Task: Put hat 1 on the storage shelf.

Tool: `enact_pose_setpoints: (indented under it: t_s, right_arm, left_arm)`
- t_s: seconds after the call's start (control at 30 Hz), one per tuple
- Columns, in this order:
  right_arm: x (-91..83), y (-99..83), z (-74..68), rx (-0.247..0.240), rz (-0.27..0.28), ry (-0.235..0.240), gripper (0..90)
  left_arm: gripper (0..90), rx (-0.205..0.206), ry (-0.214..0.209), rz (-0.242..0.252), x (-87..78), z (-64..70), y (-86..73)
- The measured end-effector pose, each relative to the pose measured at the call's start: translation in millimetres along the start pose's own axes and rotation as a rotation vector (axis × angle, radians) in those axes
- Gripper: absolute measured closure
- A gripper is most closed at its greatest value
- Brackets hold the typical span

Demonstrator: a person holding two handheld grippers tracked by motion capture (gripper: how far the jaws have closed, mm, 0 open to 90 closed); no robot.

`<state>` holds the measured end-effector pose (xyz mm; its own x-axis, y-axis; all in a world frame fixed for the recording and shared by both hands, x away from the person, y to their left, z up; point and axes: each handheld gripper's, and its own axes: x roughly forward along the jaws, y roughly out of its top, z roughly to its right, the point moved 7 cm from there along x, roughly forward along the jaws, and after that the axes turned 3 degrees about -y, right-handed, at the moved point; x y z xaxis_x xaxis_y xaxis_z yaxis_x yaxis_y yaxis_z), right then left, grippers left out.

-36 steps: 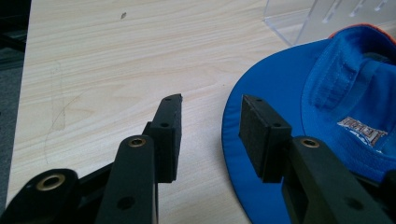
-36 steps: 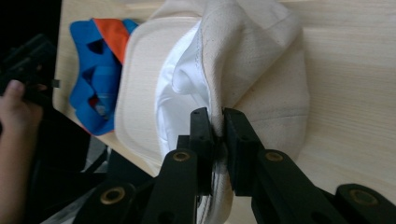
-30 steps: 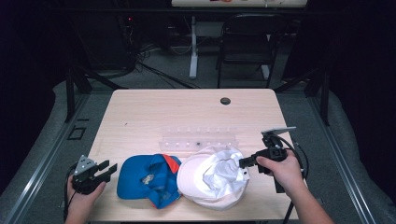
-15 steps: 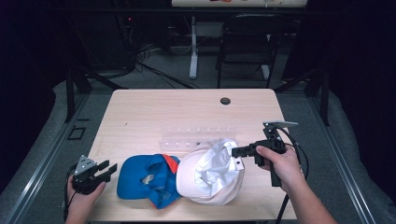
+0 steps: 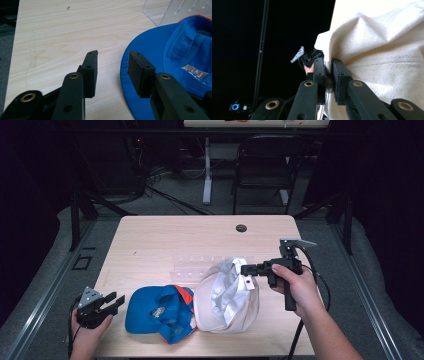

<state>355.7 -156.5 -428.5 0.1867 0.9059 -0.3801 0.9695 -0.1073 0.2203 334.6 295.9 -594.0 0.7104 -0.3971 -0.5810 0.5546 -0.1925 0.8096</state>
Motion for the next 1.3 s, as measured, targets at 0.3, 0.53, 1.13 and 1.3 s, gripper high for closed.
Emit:
enact_pose_setpoints:
  t_s: [0.3,0.53,1.13,1.3]
  right_arm:
    - [-16.4,9.0,-21.9,-0.036,0.037,-0.006,83.1]
    - [-27.4,17.1,-25.2,-0.017,0.073,0.012,83.1]
    - [-14.3,31.4,-56.4,-0.036,0.080,0.036,83.1]
    - [-13.3,36.6,-62.2,-0.036,0.088,0.044,83.1]
  left_arm:
    - [60.0,0.015,-0.012,0.015,0.8,7.5,3.8]
    - [59.4,0.013,-0.027,0.029,0.7,10.8,5.0]
    - [58.3,0.047,-0.041,0.064,-4.6,21.4,18.2]
    - [58.7,0.063,-0.047,0.066,-5.0,26.7,23.6]
